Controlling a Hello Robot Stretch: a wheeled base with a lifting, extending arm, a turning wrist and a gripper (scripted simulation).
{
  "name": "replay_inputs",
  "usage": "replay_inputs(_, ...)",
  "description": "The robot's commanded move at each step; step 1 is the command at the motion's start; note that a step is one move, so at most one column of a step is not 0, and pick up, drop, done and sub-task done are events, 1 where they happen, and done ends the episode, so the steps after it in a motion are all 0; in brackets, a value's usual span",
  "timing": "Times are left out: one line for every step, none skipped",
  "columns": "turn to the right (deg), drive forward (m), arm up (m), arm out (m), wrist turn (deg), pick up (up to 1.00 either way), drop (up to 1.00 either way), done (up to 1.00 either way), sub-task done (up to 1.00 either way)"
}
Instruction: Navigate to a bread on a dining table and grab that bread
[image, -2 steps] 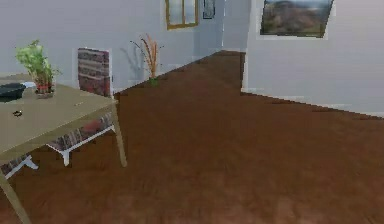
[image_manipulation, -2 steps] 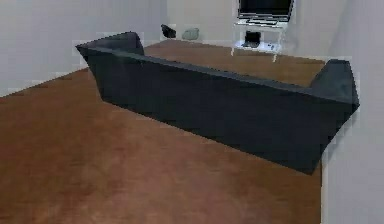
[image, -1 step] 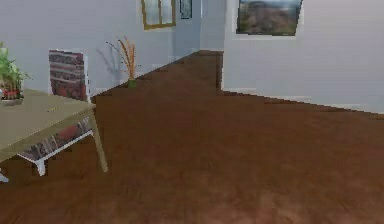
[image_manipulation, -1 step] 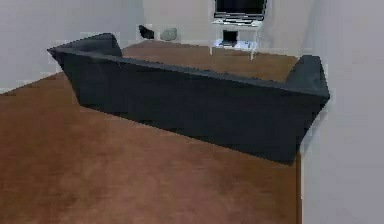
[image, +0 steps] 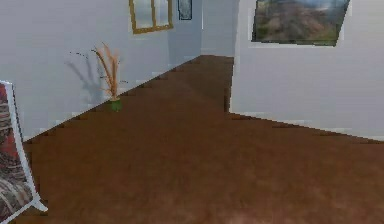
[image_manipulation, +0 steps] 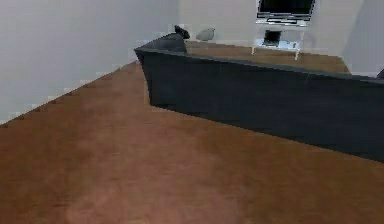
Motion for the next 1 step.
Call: replay_inputs(0.0,1.00,0.00,0.00,0.0,0.00,0.00,0.00,0.00)
